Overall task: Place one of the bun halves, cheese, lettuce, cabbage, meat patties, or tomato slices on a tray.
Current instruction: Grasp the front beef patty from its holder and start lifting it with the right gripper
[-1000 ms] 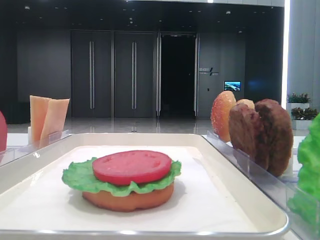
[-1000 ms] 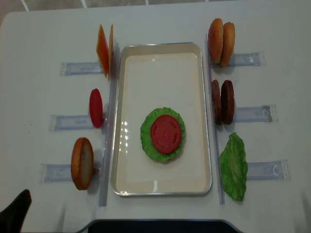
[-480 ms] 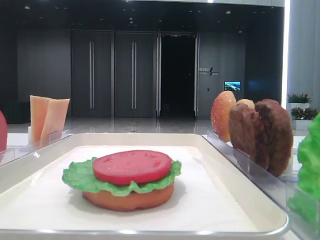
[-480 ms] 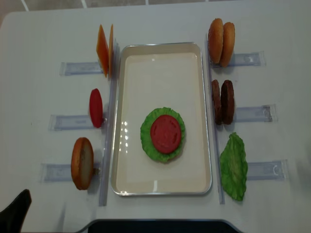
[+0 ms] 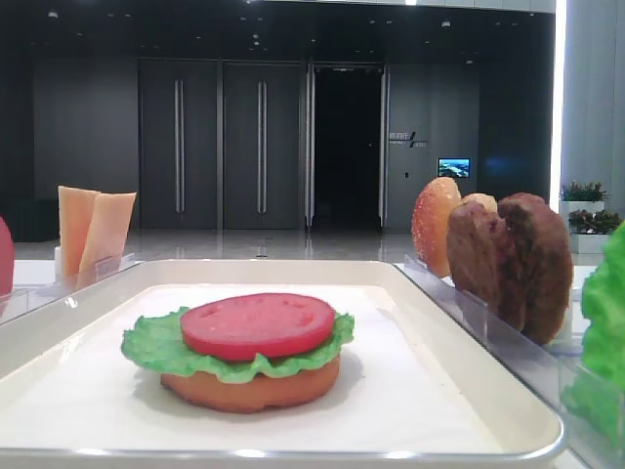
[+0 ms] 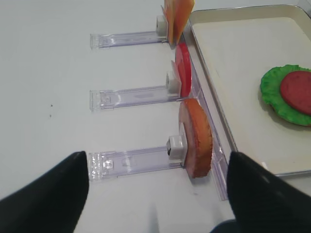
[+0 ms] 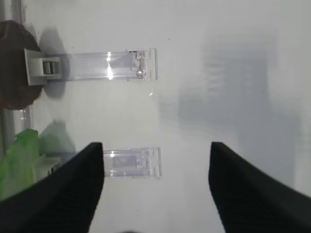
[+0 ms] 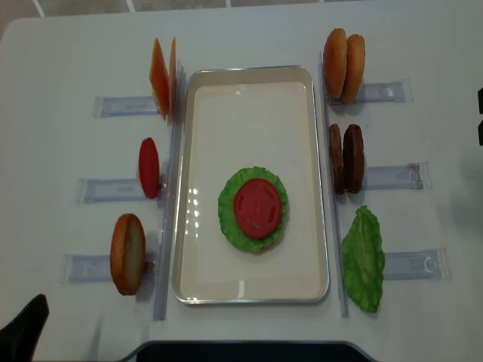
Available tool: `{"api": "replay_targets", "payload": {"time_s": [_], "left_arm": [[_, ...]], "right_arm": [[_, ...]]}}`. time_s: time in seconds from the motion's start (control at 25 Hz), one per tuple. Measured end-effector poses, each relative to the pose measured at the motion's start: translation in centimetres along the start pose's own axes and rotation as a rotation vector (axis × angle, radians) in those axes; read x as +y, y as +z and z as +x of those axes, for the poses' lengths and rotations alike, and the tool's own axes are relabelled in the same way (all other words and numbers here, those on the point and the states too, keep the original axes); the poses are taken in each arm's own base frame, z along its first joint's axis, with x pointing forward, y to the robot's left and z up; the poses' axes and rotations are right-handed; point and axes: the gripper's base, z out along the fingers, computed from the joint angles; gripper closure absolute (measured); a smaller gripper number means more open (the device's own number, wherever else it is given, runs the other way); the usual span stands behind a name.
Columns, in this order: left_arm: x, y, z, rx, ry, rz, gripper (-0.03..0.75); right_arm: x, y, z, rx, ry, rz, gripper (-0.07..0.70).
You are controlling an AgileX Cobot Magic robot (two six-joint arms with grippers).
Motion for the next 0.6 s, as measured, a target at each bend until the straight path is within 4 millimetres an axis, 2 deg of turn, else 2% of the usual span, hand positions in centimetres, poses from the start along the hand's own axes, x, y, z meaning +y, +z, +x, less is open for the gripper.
{"api": "replay_targets", "payload": {"time_s": [0.28, 0.6], "left_arm": [[0.0, 0.0, 0.0, 0.0, 0.0, 0.0, 0.024], [0.0, 0.0, 0.0, 0.0, 0.0, 0.0, 0.024]], "right_arm": [[-0.3, 1.4, -3.5, 0.03, 0.003, 0.0, 0.161], [-0.4, 1.7, -4.2, 0.034, 0.029, 0.001, 0.161]]}}
